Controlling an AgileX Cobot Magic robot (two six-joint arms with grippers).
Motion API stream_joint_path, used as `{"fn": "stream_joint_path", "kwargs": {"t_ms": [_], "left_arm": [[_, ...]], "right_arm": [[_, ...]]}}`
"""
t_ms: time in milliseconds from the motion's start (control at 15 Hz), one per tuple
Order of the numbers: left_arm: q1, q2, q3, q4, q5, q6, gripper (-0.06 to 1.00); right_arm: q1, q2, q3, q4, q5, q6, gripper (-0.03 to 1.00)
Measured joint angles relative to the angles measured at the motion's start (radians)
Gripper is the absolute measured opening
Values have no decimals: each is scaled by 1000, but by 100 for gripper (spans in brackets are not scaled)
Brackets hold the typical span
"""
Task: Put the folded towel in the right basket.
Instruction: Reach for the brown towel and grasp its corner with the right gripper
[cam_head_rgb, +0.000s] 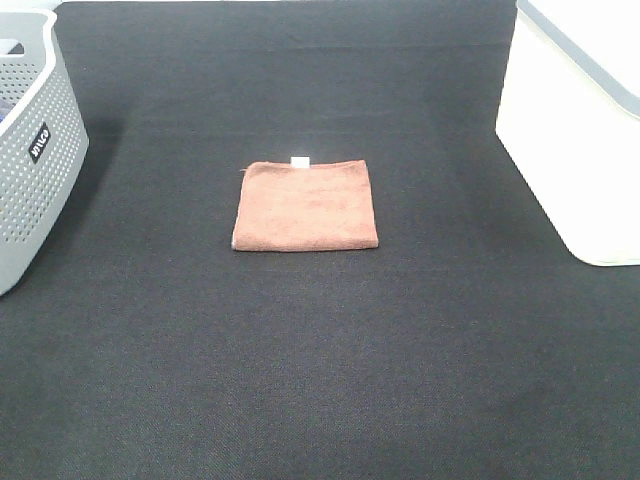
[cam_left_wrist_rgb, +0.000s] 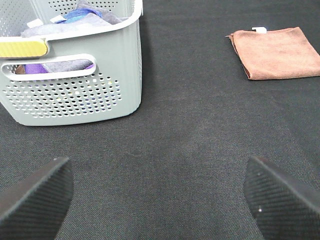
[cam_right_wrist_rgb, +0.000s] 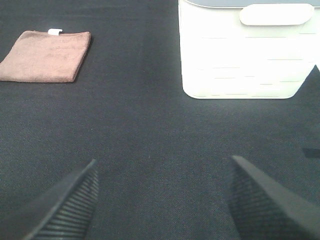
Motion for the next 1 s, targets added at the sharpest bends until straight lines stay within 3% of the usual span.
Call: {"fn": "stream_joint_path", "kwargs": {"t_ms": [1000], "left_arm": [[0, 0, 0, 0, 0, 0, 88]], "right_arm": [[0, 0, 0, 0, 0, 0, 68]]}}
